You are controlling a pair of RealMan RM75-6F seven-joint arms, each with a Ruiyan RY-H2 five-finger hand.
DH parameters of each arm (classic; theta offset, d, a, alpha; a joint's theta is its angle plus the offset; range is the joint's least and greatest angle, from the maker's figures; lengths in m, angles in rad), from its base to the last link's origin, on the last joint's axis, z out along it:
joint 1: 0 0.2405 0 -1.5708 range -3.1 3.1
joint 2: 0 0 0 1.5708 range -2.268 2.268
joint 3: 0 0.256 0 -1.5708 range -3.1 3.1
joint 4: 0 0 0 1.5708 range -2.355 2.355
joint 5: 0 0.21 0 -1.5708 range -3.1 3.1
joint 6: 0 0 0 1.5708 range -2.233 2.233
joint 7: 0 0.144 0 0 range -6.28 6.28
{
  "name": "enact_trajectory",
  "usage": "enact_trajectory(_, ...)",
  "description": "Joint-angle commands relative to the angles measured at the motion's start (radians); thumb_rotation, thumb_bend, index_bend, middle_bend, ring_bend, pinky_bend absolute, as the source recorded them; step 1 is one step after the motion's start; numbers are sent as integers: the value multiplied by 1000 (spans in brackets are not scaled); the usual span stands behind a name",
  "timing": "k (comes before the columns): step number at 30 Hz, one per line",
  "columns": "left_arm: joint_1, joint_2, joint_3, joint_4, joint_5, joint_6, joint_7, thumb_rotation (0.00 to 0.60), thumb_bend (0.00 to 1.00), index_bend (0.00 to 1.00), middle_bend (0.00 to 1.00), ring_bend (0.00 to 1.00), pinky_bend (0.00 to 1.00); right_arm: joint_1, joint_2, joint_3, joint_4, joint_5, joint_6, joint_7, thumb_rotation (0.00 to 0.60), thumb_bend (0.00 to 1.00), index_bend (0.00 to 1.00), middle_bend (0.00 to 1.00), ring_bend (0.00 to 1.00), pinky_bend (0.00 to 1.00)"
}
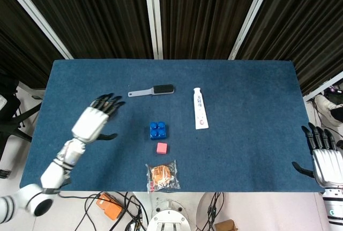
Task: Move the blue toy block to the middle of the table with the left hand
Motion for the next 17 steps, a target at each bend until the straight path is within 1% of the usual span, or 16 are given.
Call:
enact_trajectory(1,234,170,143,-98,-38,187,65,600,36,35,0,0,41,13,-17,-1,-2,12,-28,-44,600,271,0,0,0,0)
enact_trajectory(2,268,167,152,-90,-47,220,73,600,38,31,0,0,41,18,-23,-1,-4,17,-38,-57,600,272,0,0,0,0)
enact_trajectory(3,306,145,159,-59,-41,268,78,600,40,30,0,0,41,23,-29,-1,-6,25,-50,-75,600,272,0,0,0,0)
enact_trajectory(5,360,83,164,26,-9,342,59,600,37,30,0,0,41,29,-40,2,-10,43,-65,-99,600,272,0,0,0,0)
enact_trajectory(7,388,44,172,94,22,375,21,600,34,31,0,0,41,33,-46,6,-12,57,-74,-114,600,271,0,0,0,0)
enact_trajectory(8,402,31,173,110,25,381,-17,600,34,31,0,0,41,36,-48,7,-13,64,-79,-120,600,272,0,0,0,0)
enact_trajectory(11,408,34,179,143,74,394,-29,600,34,23,0,0,41,39,-50,8,-13,67,-82,-129,600,272,0,0,0,0)
enact_trajectory(17,411,40,164,144,85,372,-45,600,34,20,0,0,41,33,-44,2,-13,52,-65,-115,600,272,0,0,0,0)
